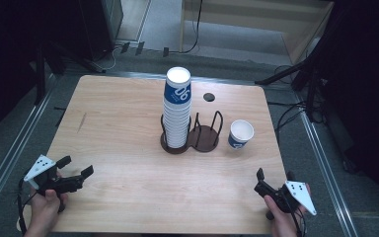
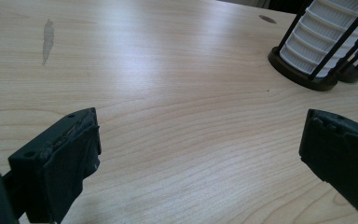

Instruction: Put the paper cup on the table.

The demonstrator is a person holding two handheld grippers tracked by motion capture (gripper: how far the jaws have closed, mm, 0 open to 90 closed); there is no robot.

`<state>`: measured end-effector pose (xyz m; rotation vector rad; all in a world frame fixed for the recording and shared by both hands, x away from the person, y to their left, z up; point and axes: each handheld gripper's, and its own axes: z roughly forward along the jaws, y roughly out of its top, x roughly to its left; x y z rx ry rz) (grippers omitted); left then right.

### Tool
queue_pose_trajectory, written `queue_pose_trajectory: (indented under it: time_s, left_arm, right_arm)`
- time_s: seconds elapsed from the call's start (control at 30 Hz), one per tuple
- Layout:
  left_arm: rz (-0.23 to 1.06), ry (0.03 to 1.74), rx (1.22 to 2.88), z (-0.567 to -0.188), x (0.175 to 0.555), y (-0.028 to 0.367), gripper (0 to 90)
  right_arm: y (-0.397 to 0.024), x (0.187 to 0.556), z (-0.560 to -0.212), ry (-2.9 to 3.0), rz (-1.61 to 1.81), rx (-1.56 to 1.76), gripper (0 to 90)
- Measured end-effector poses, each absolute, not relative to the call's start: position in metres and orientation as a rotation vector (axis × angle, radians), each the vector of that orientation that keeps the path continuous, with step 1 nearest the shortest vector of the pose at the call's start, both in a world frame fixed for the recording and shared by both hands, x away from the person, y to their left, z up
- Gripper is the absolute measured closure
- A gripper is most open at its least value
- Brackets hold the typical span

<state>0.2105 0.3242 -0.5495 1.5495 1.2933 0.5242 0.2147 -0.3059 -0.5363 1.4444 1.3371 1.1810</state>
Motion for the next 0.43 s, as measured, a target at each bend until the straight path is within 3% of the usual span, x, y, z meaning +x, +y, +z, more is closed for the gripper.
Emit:
queue_pose_trajectory:
  time_s: [0.43]
  left_arm:
    - [0.563,1.307,1.536,-0.5501,0.206,0.3226,0.0]
  right_arm:
    - [-0.3134,0.2077,-0.5331,1.301,1.209,1.476,0.0]
